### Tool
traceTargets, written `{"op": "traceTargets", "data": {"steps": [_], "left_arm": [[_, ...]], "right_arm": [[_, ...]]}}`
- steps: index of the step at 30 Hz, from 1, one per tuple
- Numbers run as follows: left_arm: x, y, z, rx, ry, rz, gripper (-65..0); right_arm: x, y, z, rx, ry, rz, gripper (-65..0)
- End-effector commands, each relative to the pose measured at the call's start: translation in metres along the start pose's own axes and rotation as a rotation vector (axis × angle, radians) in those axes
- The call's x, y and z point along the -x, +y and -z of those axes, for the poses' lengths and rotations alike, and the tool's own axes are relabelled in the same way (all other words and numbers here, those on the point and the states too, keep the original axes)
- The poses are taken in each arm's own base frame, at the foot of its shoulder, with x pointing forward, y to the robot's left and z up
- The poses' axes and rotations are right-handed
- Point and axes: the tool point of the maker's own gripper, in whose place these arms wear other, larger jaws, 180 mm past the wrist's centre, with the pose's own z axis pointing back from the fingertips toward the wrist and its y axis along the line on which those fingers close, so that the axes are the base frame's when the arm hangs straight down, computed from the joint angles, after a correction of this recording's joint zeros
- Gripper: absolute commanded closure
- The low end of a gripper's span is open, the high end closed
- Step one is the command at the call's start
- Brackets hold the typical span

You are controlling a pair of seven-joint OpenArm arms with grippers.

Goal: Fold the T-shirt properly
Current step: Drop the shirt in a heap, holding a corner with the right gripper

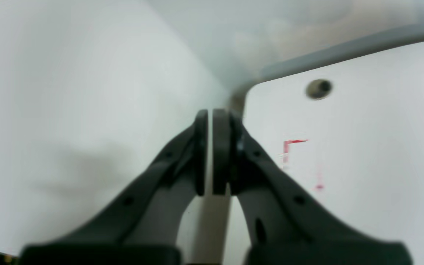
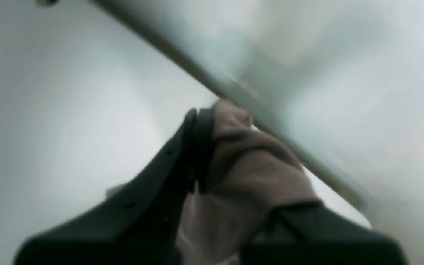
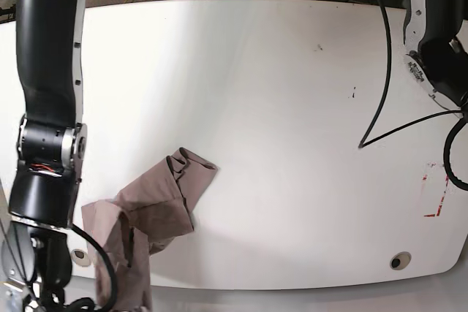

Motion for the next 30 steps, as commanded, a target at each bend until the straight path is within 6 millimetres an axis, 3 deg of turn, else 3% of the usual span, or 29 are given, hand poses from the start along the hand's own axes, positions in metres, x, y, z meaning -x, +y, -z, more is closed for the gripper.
{"op": "traceTargets", "data": {"steps": [1, 3, 6, 11, 15, 22, 26, 28, 30], "left_arm": [[0.002, 0.024, -0.008, -0.053, -0.026, -0.022, -0.3], [0.016, 0.033, -0.01, -0.074, 0.002, -0.032, -0.3], [0.025, 0.037, -0.011, -0.083, 0.025, -0.019, -0.3], [0.031, 0.033, -0.011, -0.076, 0.041, -0.007, -0.3], [0.034, 0.028, -0.011, -0.065, 0.046, -0.007, -0.3], [0.044, -0.003, -0.004, 0.004, 0.066, -0.006, -0.3], [0.046, -0.025, 0.0, 0.053, 0.068, 0.009, -0.3], [0.042, -0.043, 0.001, 0.088, 0.036, 0.002, -0.3], [0.046, -0.057, 0.002, 0.118, 0.025, 0.004, -0.3]], "right_arm": [[-0.047, 0.028, 0.002, -0.056, -0.103, -0.05, 0.0], [-0.061, 0.055, 0.014, -0.111, -0.126, -0.065, 0.0], [-0.074, 0.08, 0.023, -0.163, -0.147, -0.078, 0.0], [-0.084, 0.1, 0.029, -0.201, -0.164, -0.088, 0.0], [-0.081, 0.094, 0.028, -0.19, -0.155, -0.086, 0.0], [-0.054, 0.035, 0.002, -0.078, -0.131, -0.053, 0.0], [-0.064, 0.015, -0.03, -0.045, -0.223, -0.038, 0.0], [-0.04, 0.014, -0.024, -0.046, -0.205, -0.005, 0.0], [-0.004, 0.021, -0.009, -0.065, -0.161, 0.031, 0.0]]}}
